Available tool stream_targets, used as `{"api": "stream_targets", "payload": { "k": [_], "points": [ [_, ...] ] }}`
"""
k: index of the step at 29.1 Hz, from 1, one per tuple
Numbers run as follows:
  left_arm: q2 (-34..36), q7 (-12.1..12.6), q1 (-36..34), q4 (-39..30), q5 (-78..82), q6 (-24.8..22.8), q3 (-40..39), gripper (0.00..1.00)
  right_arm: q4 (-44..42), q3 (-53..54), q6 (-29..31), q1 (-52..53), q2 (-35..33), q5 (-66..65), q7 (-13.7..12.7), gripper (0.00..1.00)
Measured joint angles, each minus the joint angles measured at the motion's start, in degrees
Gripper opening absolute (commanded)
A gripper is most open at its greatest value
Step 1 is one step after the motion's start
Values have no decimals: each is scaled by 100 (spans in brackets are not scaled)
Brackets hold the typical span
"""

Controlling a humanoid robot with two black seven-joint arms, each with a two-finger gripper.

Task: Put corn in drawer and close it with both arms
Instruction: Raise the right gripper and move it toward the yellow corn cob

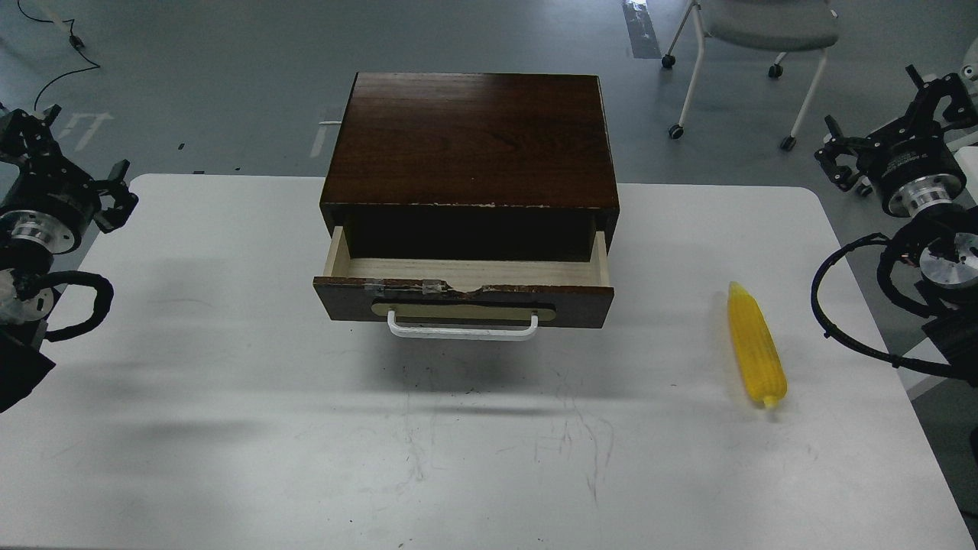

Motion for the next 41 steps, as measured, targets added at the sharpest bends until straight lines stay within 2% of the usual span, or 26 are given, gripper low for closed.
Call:
{"api": "stream_targets", "payload": {
  "k": [9, 19, 24, 29, 31, 36, 38, 41],
  "points": [
    [-4, -6, -5, 1, -8, 0, 0, 98, 19, -131, 0, 49, -60, -111, 7, 100],
    [10, -87, 25, 7, -11, 1, 13, 98, 51, -2445, 0, 1339, -1016, -1408, 44, 100],
    [117, -98, 26, 5, -11, 1, -8, 98, 175, -3955, 2, 2168, -1101, -2619, 45, 100],
    [151, -67, 29, -11, -16, 1, -13, 98, 323, -4991, 1, 2802, -1043, -3956, 34, 100],
    [178, -82, 29, -11, -16, 1, -19, 98, 753, -5232, 0, 3065, -1058, -4576, 34, 100],
    [268, -103, 43, -2, -27, 1, -39, 98, 2761, -5374, -5, 3257, -1734, -6029, 7, 99],
    [257, -103, 42, -9, -27, 1, -53, 98, 3557, -5410, -99, 3173, -2049, -6764, -65, 99],
    [224, -110, -6, -11, -31, 1, -90, 98, 4082, -5439, -276, 2904, -2298, -7321, -241, 99]
  ]
}}
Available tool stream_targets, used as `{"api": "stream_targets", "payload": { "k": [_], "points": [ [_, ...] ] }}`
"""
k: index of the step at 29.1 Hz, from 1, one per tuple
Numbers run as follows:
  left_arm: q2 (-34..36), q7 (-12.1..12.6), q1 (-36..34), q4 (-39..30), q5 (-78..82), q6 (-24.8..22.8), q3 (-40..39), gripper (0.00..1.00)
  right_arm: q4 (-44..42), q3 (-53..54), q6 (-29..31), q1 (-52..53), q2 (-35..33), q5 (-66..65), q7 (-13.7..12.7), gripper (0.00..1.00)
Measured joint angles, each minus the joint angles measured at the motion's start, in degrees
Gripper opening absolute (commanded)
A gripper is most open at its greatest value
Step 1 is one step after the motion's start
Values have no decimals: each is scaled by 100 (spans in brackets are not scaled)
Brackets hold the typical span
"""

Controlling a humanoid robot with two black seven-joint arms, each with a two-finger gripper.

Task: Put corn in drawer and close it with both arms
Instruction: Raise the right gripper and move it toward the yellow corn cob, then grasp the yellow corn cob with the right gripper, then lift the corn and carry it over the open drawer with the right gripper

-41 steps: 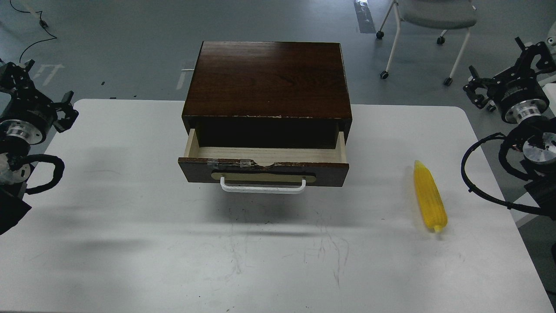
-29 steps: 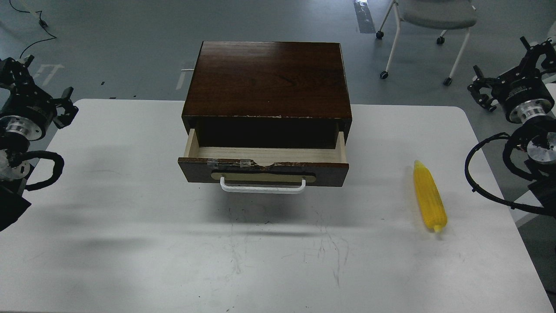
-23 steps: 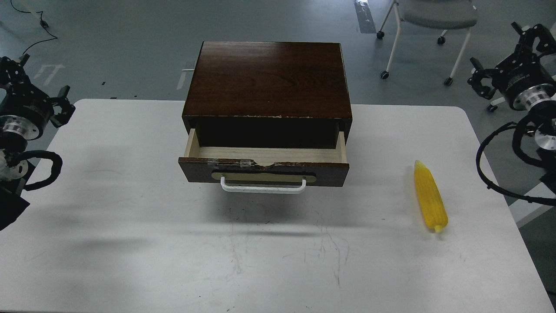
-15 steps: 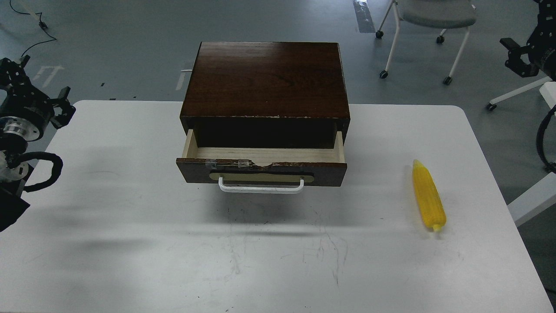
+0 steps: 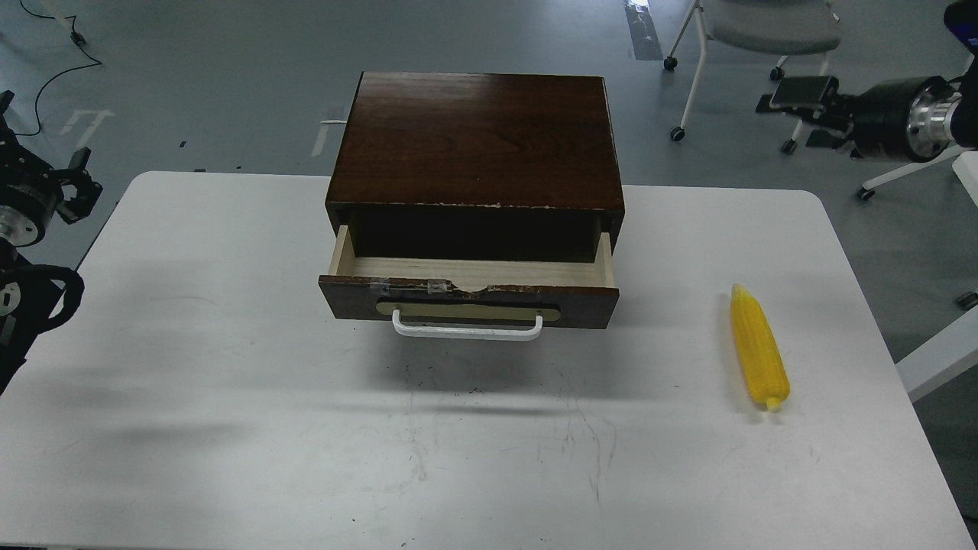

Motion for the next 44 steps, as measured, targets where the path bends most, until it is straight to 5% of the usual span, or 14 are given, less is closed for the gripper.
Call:
{"api": "stream_targets", "payload": {
  "k": [7, 20, 22, 27, 30, 36, 44],
  "points": [
    [-81, -10, -15, 3, -4, 0, -34, 98, 648, -125, -194, -393, -76, -710, -695, 99],
    [-52, -293, 76, 4, -22, 0, -32, 98, 856, -158, -413, -1067, 277, -1075, -789, 90],
    [-51, -295, 83, 2, -22, 0, -30, 98, 850, -173, -436, -1154, 371, -1106, -788, 83],
    [26, -304, 99, 21, -22, 0, -29, 98, 819, -185, -650, -1415, 421, -1400, -766, 42],
    [34, -309, 148, 47, -22, 0, -30, 98, 808, -186, -736, -1485, 421, -1454, -736, 34],
    [134, -390, 172, 74, -22, 0, -26, 98, 832, -148, -800, -1475, 358, -1465, -723, 2],
    [104, -414, 179, 69, -22, -1, -9, 98, 885, -142, -848, -773, -139, -1481, -720, 0]
  ]
}}
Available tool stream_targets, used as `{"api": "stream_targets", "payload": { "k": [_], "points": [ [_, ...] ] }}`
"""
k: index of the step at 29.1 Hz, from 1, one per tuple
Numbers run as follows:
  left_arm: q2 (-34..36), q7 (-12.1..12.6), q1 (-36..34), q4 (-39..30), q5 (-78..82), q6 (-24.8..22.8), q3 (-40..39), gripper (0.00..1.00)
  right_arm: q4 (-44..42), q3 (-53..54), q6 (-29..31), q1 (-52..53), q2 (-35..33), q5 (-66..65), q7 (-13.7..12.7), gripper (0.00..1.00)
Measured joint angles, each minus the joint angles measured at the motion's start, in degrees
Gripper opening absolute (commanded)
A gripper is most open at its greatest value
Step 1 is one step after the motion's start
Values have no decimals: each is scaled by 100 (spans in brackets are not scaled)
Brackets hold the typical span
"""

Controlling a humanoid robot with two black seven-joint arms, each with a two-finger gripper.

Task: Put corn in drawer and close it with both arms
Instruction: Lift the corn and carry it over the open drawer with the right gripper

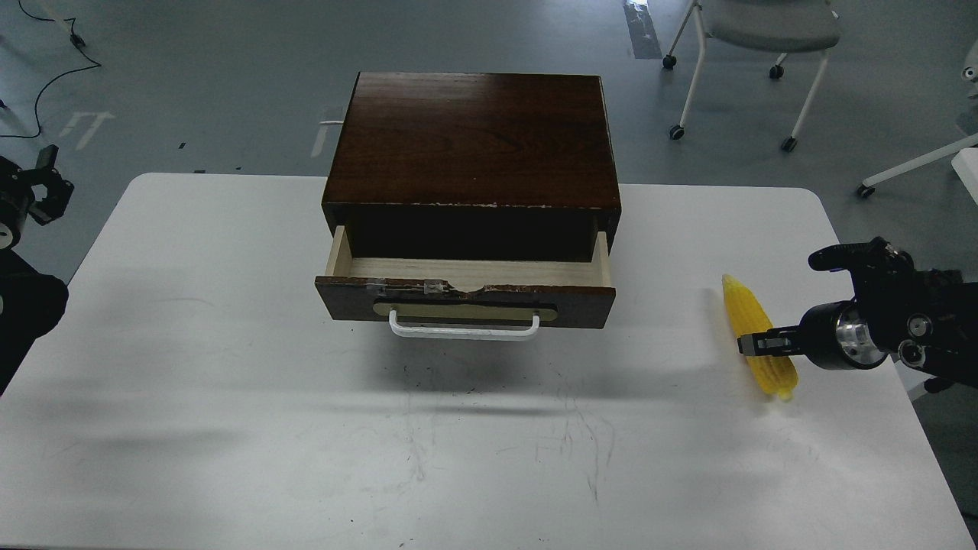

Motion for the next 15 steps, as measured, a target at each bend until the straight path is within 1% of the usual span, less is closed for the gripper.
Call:
{"api": "stream_targets", "payload": {
  "k": [4, 7, 11, 15],
  "points": [
    [-28, -18, 11, -13, 0, 0, -3, 98, 55, -24, 37, 1117, -79, -130, 4, 0],
    [-55, -18, 3, -54, 0, 0, -15, 98, 75, 6, 48, 1912, 78, -623, 4, 0],
    [-135, 15, -59, -70, 0, -1, -17, 98, 207, 29, 39, 2716, 730, -1031, 5, 0],
    [-153, 29, -87, -64, 2, 1, -14, 98, 215, 31, 26, 3418, 1608, -1120, 4, 0]
  ]
}}
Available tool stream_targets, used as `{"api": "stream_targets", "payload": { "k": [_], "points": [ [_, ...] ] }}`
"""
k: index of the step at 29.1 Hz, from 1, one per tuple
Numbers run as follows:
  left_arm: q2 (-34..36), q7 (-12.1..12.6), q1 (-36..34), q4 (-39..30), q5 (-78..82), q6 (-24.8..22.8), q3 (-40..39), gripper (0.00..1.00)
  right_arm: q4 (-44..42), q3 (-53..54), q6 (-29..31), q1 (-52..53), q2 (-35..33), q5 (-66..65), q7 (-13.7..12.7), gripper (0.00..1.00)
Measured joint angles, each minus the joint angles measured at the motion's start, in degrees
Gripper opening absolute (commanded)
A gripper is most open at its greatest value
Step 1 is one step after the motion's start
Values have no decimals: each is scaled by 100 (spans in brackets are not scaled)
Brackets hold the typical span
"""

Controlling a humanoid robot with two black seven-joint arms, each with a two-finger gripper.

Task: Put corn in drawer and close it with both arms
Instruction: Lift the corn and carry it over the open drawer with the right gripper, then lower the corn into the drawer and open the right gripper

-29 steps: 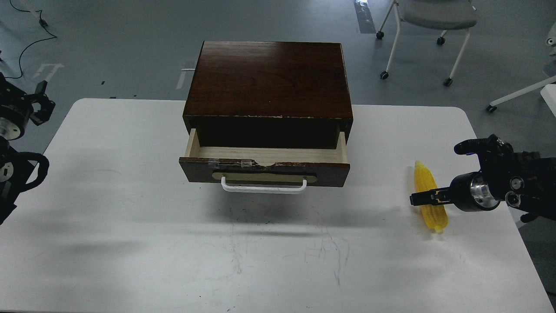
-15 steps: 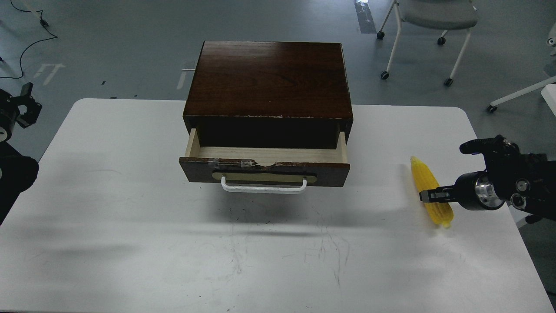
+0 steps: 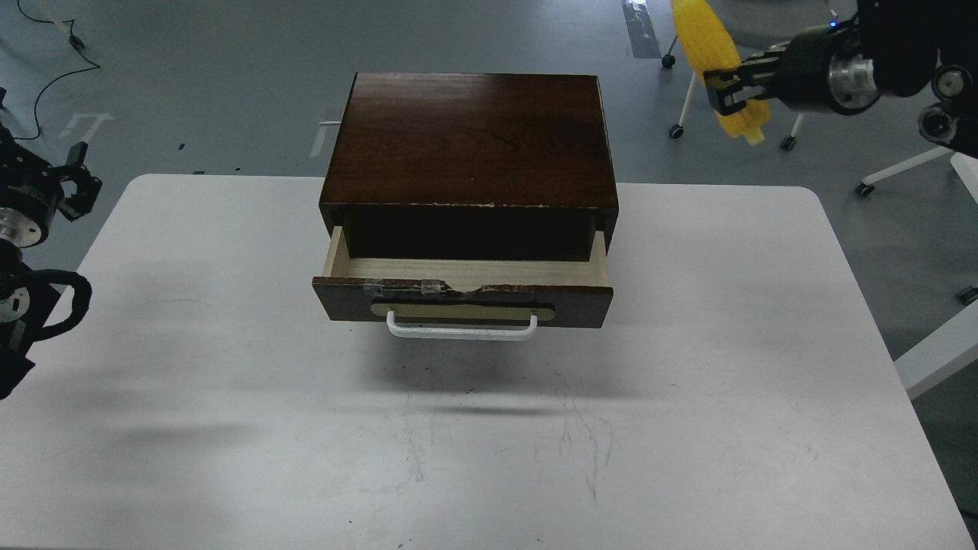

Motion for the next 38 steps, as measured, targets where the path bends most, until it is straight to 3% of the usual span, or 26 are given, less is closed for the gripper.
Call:
{"api": "stream_targets", "payload": {
  "k": [6, 11, 18, 26, 31, 34, 38],
  "points": [
    [-86, 16, 1, -5, 7, -1, 59, 98, 174, 1, -72, 606, 1413, -472, 100, 0],
    [-105, 16, 1, -4, 8, 0, 66, 98, 454, 6, -99, 720, 2091, -1042, 168, 0],
    [14, -19, 1, -3, 8, -1, 53, 98, 716, -132, -349, 322, 2323, -2400, 291, 0],
    [161, -40, 65, 57, 8, 0, 71, 98, 1026, -377, -393, 111, 2273, -2566, 402, 0],
    [171, -42, 99, 57, 8, 0, 59, 98, 1073, -493, -385, -2, 2195, -2552, 403, 14],
    [184, -48, 149, 58, 8, 0, 58, 98, 1073, -520, -384, -111, 2163, -2536, 403, 32],
    [213, -51, 160, 59, 8, 0, 50, 98, 1059, -520, -389, -172, 2118, -2528, 392, 42]
  ]
}}
